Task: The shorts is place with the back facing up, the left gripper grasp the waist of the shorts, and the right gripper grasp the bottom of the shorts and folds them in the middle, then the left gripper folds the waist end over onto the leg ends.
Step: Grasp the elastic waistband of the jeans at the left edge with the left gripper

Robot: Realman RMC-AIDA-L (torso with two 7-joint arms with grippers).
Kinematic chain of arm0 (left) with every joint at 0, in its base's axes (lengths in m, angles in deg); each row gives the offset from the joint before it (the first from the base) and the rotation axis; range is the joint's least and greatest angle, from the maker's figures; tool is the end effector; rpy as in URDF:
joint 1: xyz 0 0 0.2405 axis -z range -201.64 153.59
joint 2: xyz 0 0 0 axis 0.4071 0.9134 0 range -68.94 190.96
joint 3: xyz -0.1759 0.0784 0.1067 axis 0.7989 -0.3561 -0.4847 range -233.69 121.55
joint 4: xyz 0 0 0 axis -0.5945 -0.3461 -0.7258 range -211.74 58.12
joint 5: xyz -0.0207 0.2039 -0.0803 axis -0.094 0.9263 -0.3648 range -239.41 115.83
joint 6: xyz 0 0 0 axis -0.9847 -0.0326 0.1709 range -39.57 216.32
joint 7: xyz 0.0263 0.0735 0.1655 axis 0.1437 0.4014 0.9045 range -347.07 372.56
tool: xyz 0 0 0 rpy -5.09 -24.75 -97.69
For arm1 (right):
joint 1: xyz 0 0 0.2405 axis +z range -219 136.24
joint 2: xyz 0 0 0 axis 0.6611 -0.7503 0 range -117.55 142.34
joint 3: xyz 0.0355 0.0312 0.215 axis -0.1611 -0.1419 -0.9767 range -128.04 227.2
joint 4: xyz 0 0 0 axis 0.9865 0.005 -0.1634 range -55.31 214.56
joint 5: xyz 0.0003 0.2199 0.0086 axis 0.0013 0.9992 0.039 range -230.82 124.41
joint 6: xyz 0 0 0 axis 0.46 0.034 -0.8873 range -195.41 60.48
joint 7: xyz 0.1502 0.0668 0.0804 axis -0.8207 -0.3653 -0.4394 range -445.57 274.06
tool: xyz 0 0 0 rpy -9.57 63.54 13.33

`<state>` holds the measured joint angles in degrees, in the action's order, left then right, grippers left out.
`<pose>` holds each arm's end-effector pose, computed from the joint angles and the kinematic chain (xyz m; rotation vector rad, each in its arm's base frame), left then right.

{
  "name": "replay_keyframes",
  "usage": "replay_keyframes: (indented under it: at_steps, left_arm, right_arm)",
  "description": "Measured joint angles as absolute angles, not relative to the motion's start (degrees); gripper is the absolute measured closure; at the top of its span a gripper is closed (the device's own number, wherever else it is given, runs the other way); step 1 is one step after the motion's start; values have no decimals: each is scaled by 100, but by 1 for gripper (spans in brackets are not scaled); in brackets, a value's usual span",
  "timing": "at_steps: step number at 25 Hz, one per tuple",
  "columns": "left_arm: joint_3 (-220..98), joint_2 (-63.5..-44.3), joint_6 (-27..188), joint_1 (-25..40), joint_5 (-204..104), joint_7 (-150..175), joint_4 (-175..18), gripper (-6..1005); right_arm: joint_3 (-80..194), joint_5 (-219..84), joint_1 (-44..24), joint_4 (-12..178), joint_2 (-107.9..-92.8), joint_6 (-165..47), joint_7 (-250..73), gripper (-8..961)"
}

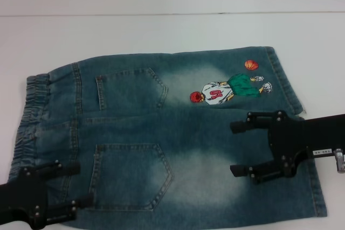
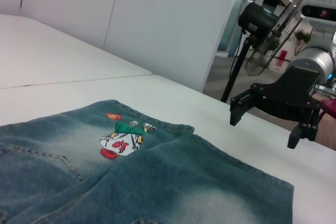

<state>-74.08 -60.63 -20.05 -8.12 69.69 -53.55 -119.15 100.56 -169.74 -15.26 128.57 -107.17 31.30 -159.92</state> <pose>-0.2974 0.2211 0.0069 -2.6867 -0.7232 -0.7432 0.2117 0.2967 -0.0195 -3.0081 0.2492 0.5452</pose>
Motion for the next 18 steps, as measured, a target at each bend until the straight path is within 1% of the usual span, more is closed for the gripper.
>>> replay_keyframes:
  at_steps: [12, 15, 18]
  left_arm:
    - [-7298, -6063, -1999, -823, 6987, -5396, -12108, 219]
    - [-7217, -6071, -1993, -899, 6994, -5697, -12447, 219]
    - [-7204, -6126, -1993, -1011, 6994, -6118, -12982, 219]
  right_arm:
    - [10065, -16974, -1519, 12820, -10731, 3073, -16087, 26]
    - [10065, -16974, -1524, 12847, -10731, 3008, -16117, 25]
    - [10065, -16976, -1530, 12855, -10731, 2936, -16126, 25]
